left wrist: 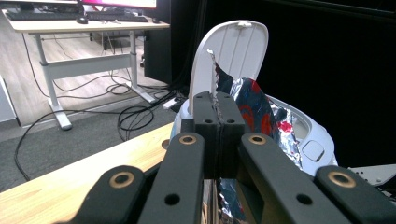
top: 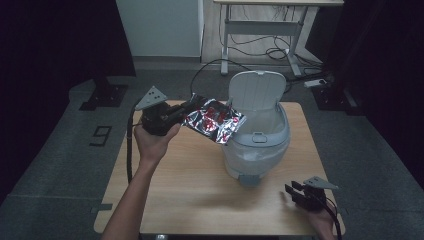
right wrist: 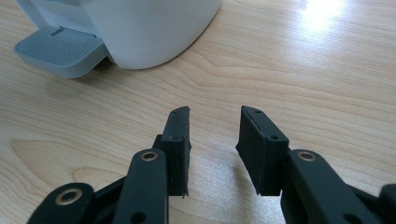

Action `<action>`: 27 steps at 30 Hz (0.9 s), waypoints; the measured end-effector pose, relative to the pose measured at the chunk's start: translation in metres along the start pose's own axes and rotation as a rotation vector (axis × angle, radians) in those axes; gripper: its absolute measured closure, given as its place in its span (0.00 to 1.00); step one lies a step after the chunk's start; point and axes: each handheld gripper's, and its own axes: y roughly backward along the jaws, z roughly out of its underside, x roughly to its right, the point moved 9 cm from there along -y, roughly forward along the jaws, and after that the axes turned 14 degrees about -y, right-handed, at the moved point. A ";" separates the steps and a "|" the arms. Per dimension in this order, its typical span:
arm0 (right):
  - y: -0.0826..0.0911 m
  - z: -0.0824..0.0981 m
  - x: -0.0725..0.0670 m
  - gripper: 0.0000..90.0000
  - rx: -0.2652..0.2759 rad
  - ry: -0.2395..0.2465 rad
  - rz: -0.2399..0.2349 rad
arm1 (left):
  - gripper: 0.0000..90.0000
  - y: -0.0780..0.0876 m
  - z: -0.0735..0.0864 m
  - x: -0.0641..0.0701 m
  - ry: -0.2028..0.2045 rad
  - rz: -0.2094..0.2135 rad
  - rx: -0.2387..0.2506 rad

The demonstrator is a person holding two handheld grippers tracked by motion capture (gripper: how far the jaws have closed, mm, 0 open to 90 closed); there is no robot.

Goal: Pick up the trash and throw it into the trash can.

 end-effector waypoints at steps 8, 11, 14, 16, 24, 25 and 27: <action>0.000 0.000 0.001 0.70 0.003 -0.002 -0.001 | 0.99 -0.012 -0.003 0.000 -0.009 0.009 -0.006; 0.000 -0.001 0.001 0.71 0.004 -0.003 0.000 | 0.99 -0.014 -0.005 -0.001 -0.008 0.009 -0.005; 0.001 -0.001 0.002 0.71 0.005 -0.002 -0.001 | 0.99 -0.016 -0.010 -0.002 -0.015 0.008 0.001; 0.001 -0.001 0.002 0.71 0.005 -0.003 0.001 | 0.99 -0.018 -0.012 -0.003 -0.018 0.007 0.004; 0.000 -0.001 0.003 0.71 0.003 -0.006 0.001 | 0.99 -0.027 -0.019 -0.002 -0.042 0.007 -0.002; 0.000 -0.001 0.004 0.71 0.003 -0.007 0.001 | 0.99 -0.028 -0.019 -0.002 -0.044 0.006 -0.003; 0.000 -0.001 0.004 0.71 0.004 -0.007 0.002 | 0.99 -0.030 -0.021 -0.003 -0.044 0.006 -0.001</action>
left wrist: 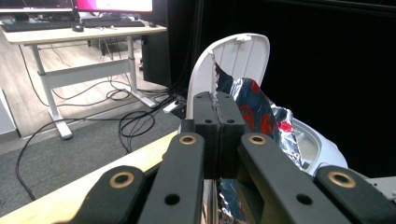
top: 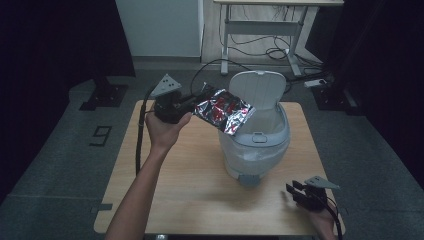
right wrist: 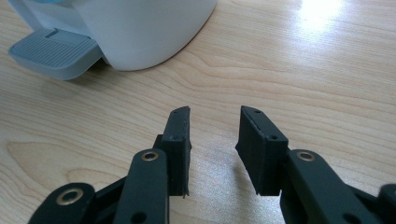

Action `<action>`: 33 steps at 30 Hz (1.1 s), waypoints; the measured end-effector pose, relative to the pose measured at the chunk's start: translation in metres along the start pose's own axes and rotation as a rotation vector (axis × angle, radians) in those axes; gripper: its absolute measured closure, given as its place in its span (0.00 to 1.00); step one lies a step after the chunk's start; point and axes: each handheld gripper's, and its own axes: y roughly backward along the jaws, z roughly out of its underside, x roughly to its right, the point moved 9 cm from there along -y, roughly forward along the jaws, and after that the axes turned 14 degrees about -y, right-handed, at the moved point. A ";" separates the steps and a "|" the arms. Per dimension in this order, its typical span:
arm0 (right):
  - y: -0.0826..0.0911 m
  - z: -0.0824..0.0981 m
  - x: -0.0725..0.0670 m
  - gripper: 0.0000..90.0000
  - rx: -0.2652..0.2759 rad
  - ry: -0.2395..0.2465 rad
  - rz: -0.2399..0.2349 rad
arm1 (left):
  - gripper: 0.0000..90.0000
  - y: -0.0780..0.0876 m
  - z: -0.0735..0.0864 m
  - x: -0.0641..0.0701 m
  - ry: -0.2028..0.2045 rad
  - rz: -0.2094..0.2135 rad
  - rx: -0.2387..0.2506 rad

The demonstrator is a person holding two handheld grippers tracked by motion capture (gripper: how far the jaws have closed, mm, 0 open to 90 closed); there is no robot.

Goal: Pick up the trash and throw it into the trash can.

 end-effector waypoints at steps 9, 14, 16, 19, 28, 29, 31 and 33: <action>0.001 0.000 0.001 0.71 0.001 -0.001 0.000 | 0.99 -0.005 -0.007 -0.002 0.005 -0.003 0.010; 0.001 0.000 0.002 0.71 0.001 -0.003 0.000 | 0.99 -0.011 -0.007 -0.002 0.005 -0.003 0.007; 0.001 0.000 0.002 0.71 0.000 -0.002 0.001 | 0.99 -0.013 -0.008 -0.002 0.007 -0.004 0.009; 0.001 -0.001 0.002 0.71 0.001 -0.001 0.000 | 0.99 -0.016 -0.008 -0.003 0.007 -0.005 0.007; 0.001 -0.001 0.004 0.71 0.003 -0.002 0.003 | 0.99 -0.027 -0.006 -0.004 0.013 -0.018 -0.003; 0.001 -0.001 0.004 0.71 0.003 -0.001 0.003 | 0.99 -0.028 -0.006 -0.004 0.011 -0.019 -0.006; 0.001 -0.001 0.004 0.71 0.004 -0.001 0.002 | 0.99 -0.030 -0.005 -0.003 0.009 -0.020 -0.008; 0.001 -0.002 0.003 0.71 0.003 -0.001 0.002 | 0.99 -0.033 -0.005 -0.002 0.011 -0.021 -0.007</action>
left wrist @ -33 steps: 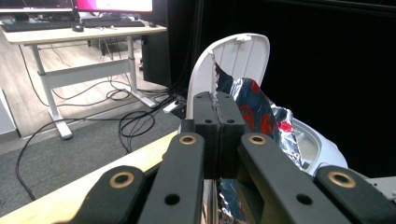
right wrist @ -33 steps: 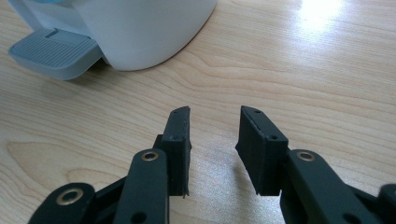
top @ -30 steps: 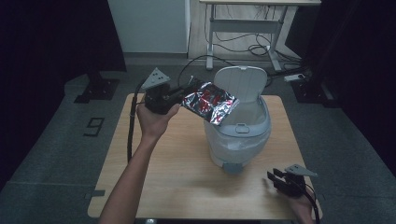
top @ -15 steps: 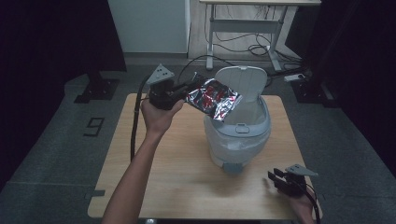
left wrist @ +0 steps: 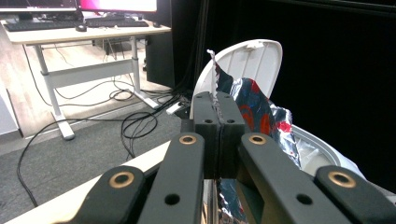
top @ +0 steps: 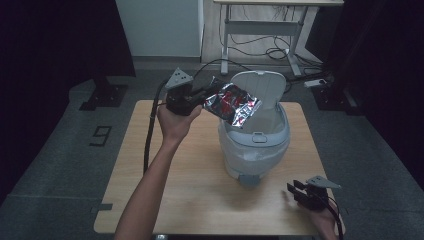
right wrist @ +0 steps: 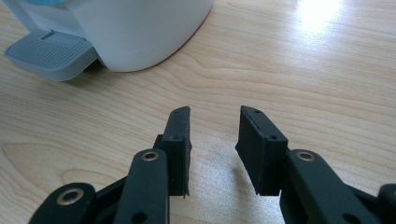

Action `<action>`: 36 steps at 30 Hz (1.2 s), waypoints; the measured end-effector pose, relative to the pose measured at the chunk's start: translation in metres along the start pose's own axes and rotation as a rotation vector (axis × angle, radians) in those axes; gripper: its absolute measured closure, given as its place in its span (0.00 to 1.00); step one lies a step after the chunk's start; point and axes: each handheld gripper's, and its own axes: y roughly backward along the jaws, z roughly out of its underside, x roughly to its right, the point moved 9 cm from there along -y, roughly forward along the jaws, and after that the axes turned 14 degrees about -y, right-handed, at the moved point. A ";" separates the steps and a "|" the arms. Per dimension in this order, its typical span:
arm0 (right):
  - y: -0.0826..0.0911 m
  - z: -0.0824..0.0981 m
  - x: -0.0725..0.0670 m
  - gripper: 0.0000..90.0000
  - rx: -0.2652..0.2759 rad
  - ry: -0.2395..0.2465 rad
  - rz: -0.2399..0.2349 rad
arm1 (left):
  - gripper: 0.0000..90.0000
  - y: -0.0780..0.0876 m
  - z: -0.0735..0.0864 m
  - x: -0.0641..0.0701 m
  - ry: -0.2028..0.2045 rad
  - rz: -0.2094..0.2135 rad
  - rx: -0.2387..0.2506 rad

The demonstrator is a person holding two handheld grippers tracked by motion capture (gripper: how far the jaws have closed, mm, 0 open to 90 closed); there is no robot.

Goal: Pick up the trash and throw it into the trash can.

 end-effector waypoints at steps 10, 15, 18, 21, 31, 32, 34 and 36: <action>0.000 0.000 0.002 0.71 0.000 0.002 0.001 | 0.99 -0.016 0.004 0.005 -0.002 -0.002 -0.007; 0.001 -0.001 0.003 0.71 0.002 0.001 0.001 | 0.99 -0.026 0.009 0.008 0.004 0.001 -0.014; 0.001 -0.001 0.002 0.71 0.002 0.003 0.001 | 0.99 -0.032 0.012 0.010 0.002 0.004 -0.023; 0.001 -0.001 0.002 0.71 0.001 0.004 0.001 | 0.99 -0.036 0.015 0.012 -0.001 0.006 -0.031; 0.001 -0.001 0.003 0.71 0.003 0.002 0.001 | 0.99 -0.048 0.020 0.018 -0.002 0.012 -0.045; 0.001 -0.001 0.003 0.71 0.003 0.002 0.001 | 0.99 -0.050 0.021 0.019 -0.003 0.014 -0.048; 0.001 -0.001 0.003 0.71 0.003 0.002 0.001 | 0.99 -0.052 0.022 0.022 -0.001 0.024 -0.055; 0.001 -0.001 0.003 0.71 0.003 0.002 0.000 | 0.97 -0.055 0.025 0.026 0.007 0.059 -0.067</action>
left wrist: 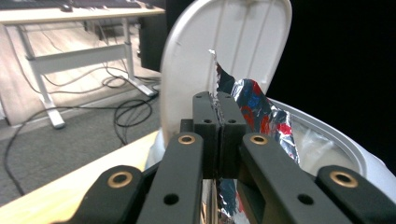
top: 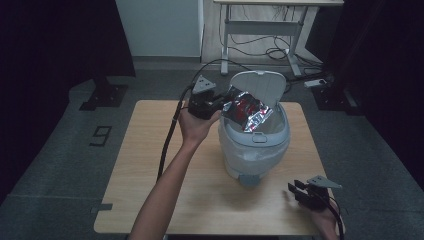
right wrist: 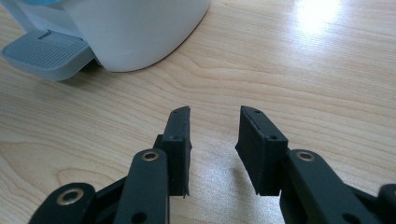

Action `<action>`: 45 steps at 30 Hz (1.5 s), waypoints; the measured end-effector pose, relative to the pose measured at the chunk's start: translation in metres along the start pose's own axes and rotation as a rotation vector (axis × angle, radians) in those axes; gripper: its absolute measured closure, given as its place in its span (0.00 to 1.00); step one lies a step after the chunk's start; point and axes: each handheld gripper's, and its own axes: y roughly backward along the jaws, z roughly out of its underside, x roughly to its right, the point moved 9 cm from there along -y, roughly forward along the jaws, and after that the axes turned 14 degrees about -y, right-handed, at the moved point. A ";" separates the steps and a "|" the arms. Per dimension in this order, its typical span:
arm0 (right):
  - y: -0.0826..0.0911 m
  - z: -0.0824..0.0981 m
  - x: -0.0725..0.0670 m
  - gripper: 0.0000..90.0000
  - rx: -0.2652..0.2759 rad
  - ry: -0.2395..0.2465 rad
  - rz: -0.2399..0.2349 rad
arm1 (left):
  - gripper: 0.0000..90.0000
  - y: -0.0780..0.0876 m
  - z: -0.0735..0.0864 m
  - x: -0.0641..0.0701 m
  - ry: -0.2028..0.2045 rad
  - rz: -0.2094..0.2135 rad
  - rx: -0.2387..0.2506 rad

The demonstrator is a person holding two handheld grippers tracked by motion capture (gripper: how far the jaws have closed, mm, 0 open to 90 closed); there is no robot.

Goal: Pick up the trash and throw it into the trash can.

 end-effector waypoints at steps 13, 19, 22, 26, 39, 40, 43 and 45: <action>0.001 0.000 -0.002 0.71 0.000 0.003 -0.004 | 0.63 0.013 0.011 0.006 -0.001 0.027 -0.019; 0.002 0.001 -0.003 0.71 -0.002 0.004 -0.005 | 0.60 0.032 0.029 0.004 0.002 0.017 -0.039; 0.002 0.001 -0.004 0.71 -0.006 0.005 -0.004 | 0.58 0.044 0.038 0.005 0.005 0.011 -0.044; 0.002 0.000 -0.005 0.71 -0.002 0.007 -0.005 | 0.57 0.060 0.052 0.008 0.008 0.005 -0.041; 0.002 0.001 -0.009 0.71 -0.001 0.016 -0.009 | 0.56 0.099 0.100 0.020 0.004 -0.031 -0.050; 0.003 0.001 -0.009 0.71 0.000 0.015 -0.009 | 0.56 0.101 0.104 0.022 0.000 -0.031 -0.055; 0.003 0.001 -0.009 0.70 0.004 0.013 -0.009 | 0.55 0.108 0.118 0.028 -0.001 -0.028 -0.066; 0.003 0.001 -0.009 0.70 0.004 0.013 -0.009 | 0.55 0.112 0.128 0.031 -0.001 -0.026 -0.076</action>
